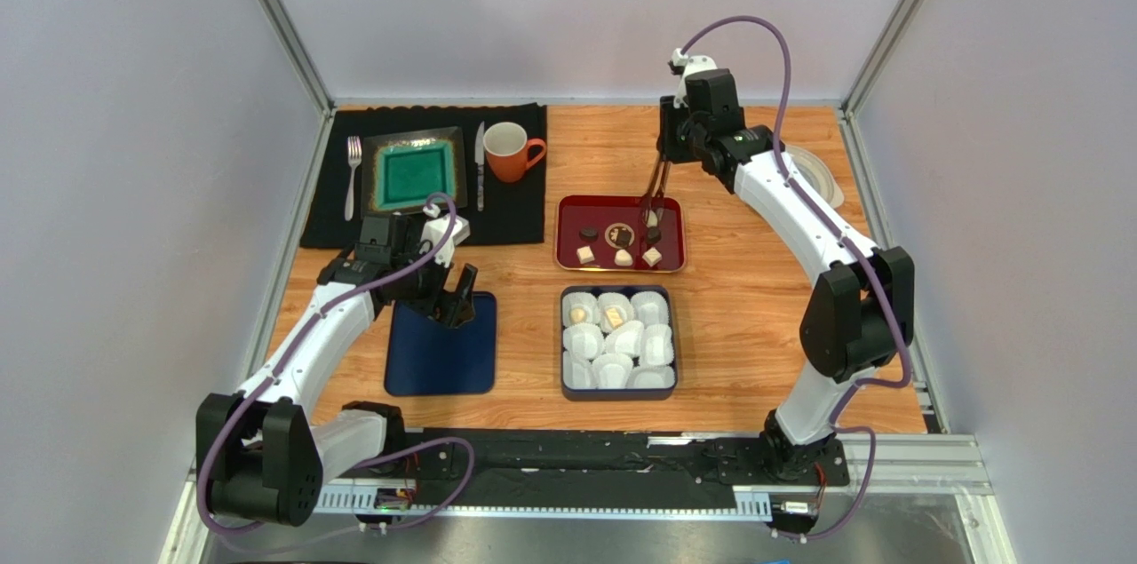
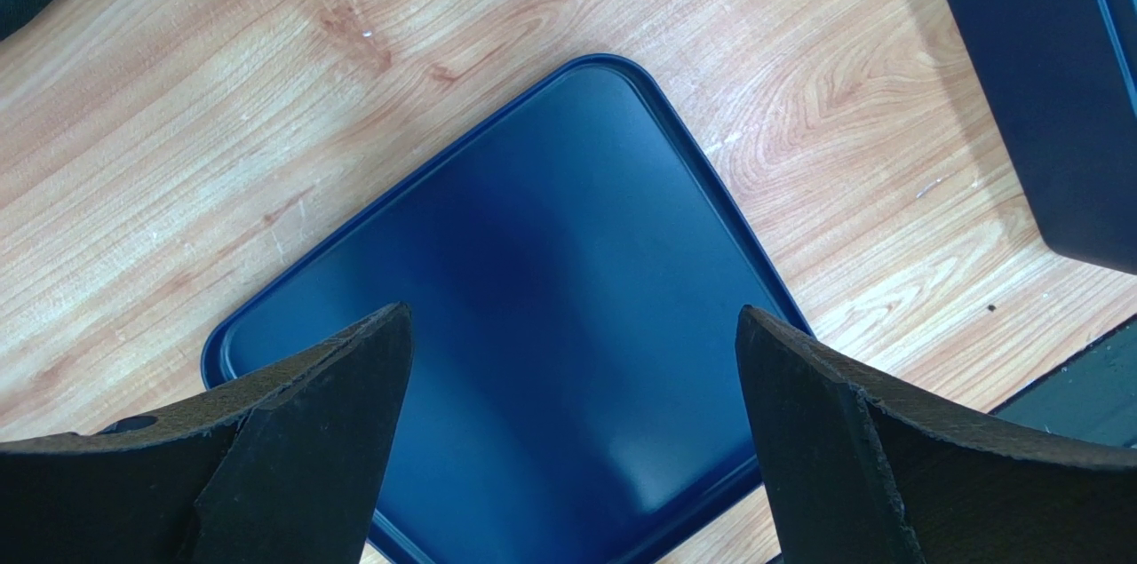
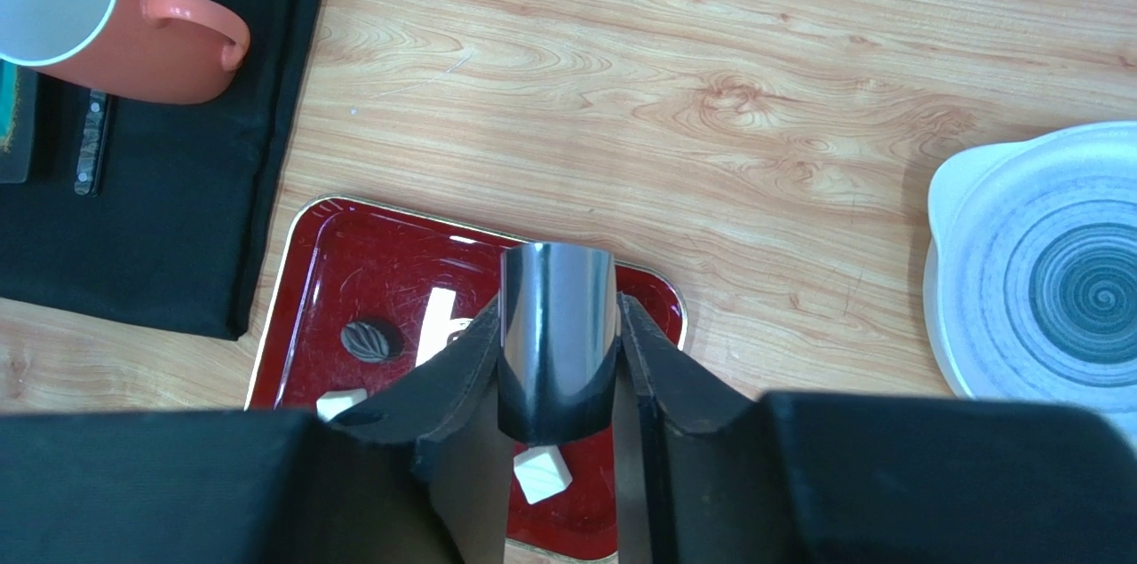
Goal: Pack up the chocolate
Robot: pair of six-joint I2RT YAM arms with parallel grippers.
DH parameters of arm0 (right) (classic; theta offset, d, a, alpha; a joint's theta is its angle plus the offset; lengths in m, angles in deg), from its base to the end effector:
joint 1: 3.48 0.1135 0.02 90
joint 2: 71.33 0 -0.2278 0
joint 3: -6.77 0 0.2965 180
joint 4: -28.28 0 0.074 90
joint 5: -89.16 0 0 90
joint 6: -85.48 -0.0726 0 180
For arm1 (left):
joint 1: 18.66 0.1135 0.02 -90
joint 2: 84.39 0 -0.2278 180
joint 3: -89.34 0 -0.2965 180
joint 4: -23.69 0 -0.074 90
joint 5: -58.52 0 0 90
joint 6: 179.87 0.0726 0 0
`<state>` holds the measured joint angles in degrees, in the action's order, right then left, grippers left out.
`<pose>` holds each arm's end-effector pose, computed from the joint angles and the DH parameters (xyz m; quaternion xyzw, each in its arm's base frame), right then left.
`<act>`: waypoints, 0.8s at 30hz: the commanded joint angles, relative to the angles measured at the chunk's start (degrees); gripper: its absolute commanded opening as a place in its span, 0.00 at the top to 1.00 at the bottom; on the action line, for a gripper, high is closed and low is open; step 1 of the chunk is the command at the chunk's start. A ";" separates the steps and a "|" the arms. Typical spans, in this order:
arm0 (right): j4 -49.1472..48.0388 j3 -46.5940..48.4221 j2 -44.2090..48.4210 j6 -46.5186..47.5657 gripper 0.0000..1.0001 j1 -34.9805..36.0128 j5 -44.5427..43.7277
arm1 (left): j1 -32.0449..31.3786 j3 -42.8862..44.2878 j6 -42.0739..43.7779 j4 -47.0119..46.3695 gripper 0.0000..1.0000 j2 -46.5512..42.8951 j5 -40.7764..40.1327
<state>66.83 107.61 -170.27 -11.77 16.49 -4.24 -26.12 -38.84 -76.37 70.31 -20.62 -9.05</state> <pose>0.4425 0.1562 0.2609 -0.0857 0.8892 0.0798 0.4424 0.2770 -0.0642 0.1360 0.2235 0.9189 -0.1730 0.2752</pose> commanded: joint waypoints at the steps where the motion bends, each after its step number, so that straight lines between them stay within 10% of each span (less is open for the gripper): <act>1: -0.42 0.39 0.50 -0.66 0.77 -0.37 0.24 | 0.08 2.05 1.36 -0.40 0.01 -0.75 0.94; 24: 11.00 -13.66 33.79 -4.70 0.84 14.30 -6.27 | 0.17 1.79 0.13 -0.57 0.01 -1.45 0.94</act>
<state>74.13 98.41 -141.40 -13.82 27.57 -6.64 -26.12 -38.84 -76.35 70.31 -20.95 -9.07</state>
